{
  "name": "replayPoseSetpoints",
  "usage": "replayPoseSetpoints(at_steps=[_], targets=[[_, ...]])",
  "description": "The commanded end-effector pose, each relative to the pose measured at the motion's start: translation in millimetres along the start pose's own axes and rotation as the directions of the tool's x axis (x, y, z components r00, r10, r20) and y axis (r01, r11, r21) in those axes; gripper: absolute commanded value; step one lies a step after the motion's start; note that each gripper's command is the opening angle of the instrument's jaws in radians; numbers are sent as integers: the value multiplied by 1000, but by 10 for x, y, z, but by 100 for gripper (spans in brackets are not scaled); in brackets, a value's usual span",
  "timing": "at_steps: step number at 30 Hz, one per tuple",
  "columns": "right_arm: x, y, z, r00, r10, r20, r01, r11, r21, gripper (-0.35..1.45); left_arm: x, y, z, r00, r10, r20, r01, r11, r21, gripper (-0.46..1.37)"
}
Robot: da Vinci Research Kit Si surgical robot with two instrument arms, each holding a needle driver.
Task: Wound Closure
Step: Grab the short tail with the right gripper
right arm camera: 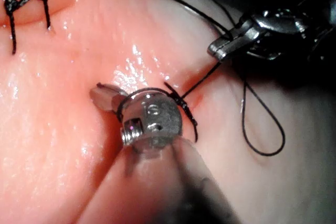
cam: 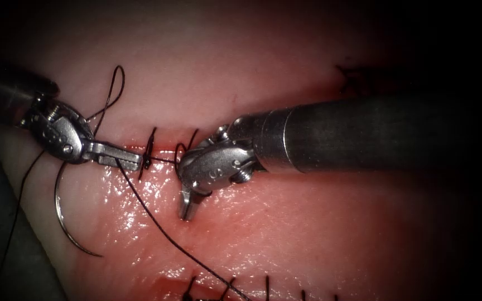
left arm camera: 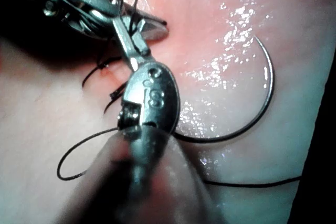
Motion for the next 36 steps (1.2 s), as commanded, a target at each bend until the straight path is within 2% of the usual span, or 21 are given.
replayPoseSetpoints(at_steps=[1,8,14,25,33,36], targets=[[0,0,0,1000,1,-4,-1,1000,-4,-35,0,0,0,1000,0,0,0,1000,-5,-35],[-2,1,-6,1000,2,-24,-2,1000,-18,-35,-1,0,1,1000,0,3,0,1000,-3,-35],[-3,2,-14,997,-4,-80,-1,998,-56,-35,-3,1,3,1000,3,5,-3,1000,-1,-35],[-13,3,-32,964,2,-264,-50,983,-175,-35,-14,13,4,999,17,32,-17,1000,16,-35],[-21,4,-57,929,29,-368,-118,968,-222,-35,-18,26,5,999,10,39,-11,1000,22,-35],[-23,5,-63,924,48,-381,-143,964,-225,-35,-19,28,5,999,12,42,-13,1000,20,-35]])
